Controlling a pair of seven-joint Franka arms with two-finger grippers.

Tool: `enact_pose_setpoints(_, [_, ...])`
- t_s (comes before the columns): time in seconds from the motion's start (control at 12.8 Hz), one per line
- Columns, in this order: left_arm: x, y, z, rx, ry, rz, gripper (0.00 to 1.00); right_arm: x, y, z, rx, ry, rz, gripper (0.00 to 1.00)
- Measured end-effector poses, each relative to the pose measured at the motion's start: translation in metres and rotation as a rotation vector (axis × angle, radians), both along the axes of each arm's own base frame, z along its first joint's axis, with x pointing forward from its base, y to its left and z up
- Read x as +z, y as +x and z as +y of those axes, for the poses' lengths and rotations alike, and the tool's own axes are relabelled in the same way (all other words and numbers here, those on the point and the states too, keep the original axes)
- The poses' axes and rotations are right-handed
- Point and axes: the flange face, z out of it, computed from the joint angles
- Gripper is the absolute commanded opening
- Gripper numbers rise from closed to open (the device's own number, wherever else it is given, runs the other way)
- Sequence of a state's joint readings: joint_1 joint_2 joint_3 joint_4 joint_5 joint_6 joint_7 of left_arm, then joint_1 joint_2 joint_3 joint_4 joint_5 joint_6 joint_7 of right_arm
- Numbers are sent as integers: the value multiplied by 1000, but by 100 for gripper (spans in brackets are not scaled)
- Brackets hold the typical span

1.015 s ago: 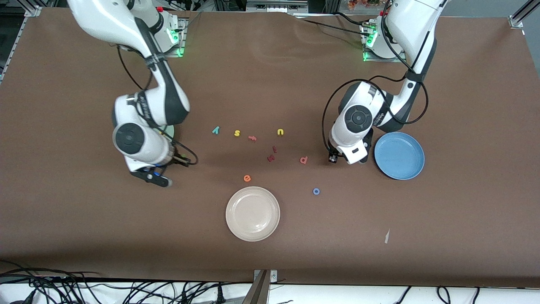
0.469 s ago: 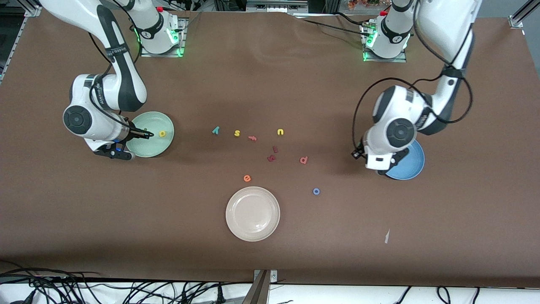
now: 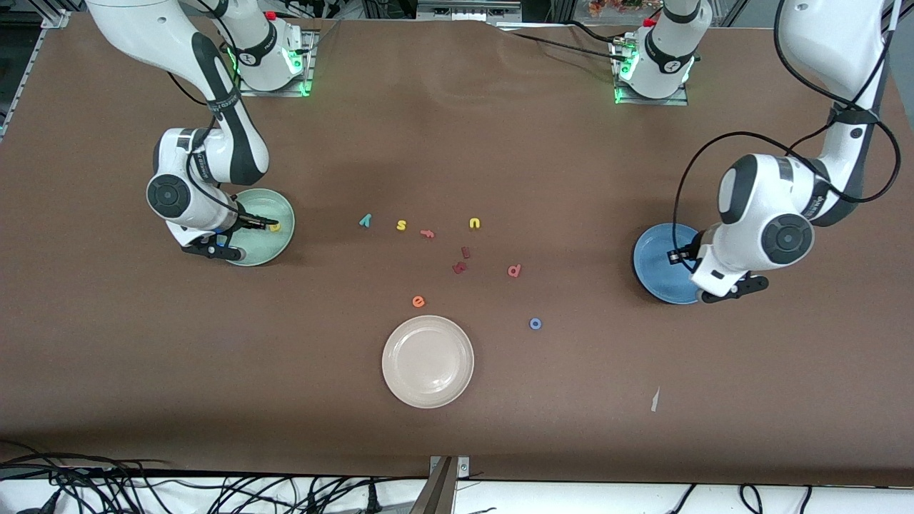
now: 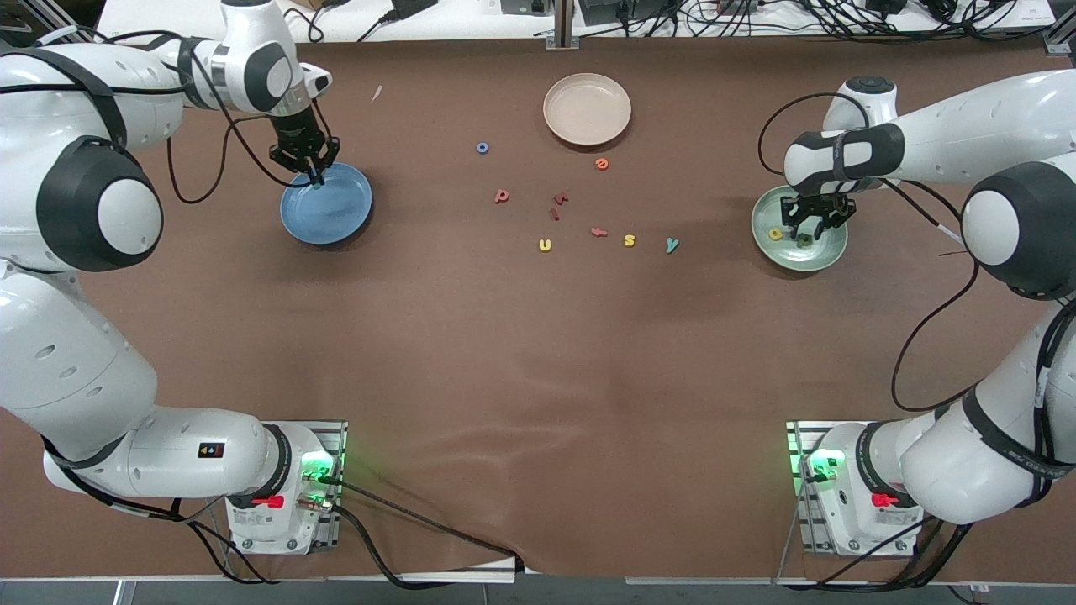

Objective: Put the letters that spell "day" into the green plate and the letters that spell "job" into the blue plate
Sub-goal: 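Place green p on green plate while the left gripper places cyan j, then grasp cyan y with the right gripper while the left gripper grasps blue o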

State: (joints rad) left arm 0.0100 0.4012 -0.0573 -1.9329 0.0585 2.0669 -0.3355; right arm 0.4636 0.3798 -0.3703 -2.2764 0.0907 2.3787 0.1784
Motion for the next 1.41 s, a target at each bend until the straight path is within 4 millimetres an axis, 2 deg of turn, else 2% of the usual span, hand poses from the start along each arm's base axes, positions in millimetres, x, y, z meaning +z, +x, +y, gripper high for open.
enact_pose_setpoints(0.08, [-9, -1, 7, -5, -7, -19, 61, 6, 1, 7, 10, 9, 4, 100])
enact_pose_setpoints(0.16, [-22, -3, 10, -6, -11, -27, 100, 19, 5, 23, 27, 24, 14, 100])
enact_pose_setpoints(0.31, [-37, -3, 8, 0, -17, -25, 100, 59, 19, 71, 4, 42, 19, 100])
enact_pose_setpoints(0.47, [-22, 8, 0, 53, -44, -43, 100, 91, 25, 133, -99, 38, -20, 100])
enact_pose_setpoints(0.62, [5, 20, -20, 90, -55, -50, 100, 97, 14, 192, -218, 36, -70, 100])
enact_pose_setpoints(0.78, [21, 27, -62, 142, -42, -74, 100, 81, 2, 235, -297, 59, -127, 99])
enact_pose_setpoints(0.94, [26, 28, -115, 192, -24, -92, 100, 48, -10, 250, -309, 88, -166, 86])
enact_pose_setpoints(1.02, [28, 28, -145, 207, -20, -102, 100, 31, -17, 252, -308, 91, -170, 72])
enact_pose_setpoints(1.09, [28, 29, -171, 212, -19, -112, 100, 20, -22, 254, -304, 89, -168, 62])
enact_pose_setpoints(1.25, [25, 29, -217, 224, -17, -125, 100, 8, -29, 259, -296, 88, -168, 45])
enact_pose_setpoints(1.41, [10, 29, -252, 245, -11, -122, 100, 3, -31, 261, -294, 88, -168, 36])
